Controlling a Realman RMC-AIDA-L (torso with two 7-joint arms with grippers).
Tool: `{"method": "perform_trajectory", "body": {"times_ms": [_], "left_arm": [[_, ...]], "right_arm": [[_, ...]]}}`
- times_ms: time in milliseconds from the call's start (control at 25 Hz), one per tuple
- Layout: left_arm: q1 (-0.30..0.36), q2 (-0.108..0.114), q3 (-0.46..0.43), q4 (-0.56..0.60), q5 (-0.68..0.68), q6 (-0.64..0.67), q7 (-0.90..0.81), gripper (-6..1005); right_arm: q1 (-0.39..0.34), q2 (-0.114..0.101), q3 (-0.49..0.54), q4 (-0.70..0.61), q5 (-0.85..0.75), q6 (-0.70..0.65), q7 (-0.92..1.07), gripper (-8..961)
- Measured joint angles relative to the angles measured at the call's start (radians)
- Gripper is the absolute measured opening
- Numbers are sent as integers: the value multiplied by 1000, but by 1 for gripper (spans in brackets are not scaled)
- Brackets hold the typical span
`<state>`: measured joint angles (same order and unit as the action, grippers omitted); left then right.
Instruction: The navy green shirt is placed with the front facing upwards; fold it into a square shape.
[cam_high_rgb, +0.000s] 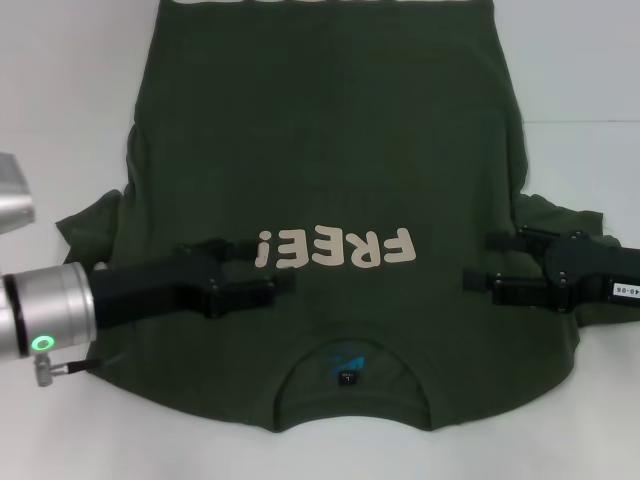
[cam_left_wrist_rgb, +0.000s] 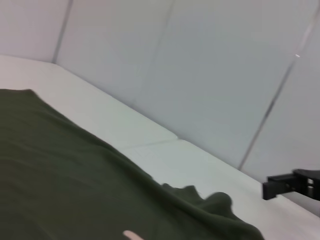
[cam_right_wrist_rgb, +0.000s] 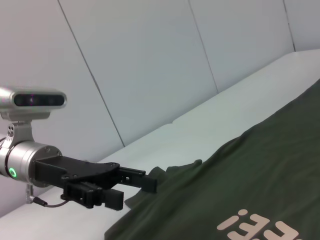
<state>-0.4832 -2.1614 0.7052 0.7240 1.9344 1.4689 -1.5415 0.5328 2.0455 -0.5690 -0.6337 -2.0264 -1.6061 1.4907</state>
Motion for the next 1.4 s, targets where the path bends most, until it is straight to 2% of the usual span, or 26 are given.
{"method": "perform_trajectory", "body": {"times_ms": [200, 400, 680, 1080, 1400], "left_arm": [[29, 2, -58, 6, 4, -13, -1, 843], [61, 8, -138, 12, 9, -81, -43, 843], [91, 16, -261, 18, 11, -149, -74, 843], [95, 12, -262, -23, 27, -383, -77, 844], [84, 7, -257, -50, 32, -464, -68, 843]], "right_arm": [[-1, 4, 0, 4, 10, 1, 2, 908], [4, 9, 0, 11, 26, 2, 3, 907], [17, 26, 0, 12, 37, 14, 3, 905], [31, 30, -2, 37, 37, 31, 8, 903], [27, 29, 0, 37, 37, 31, 13, 902]]}}
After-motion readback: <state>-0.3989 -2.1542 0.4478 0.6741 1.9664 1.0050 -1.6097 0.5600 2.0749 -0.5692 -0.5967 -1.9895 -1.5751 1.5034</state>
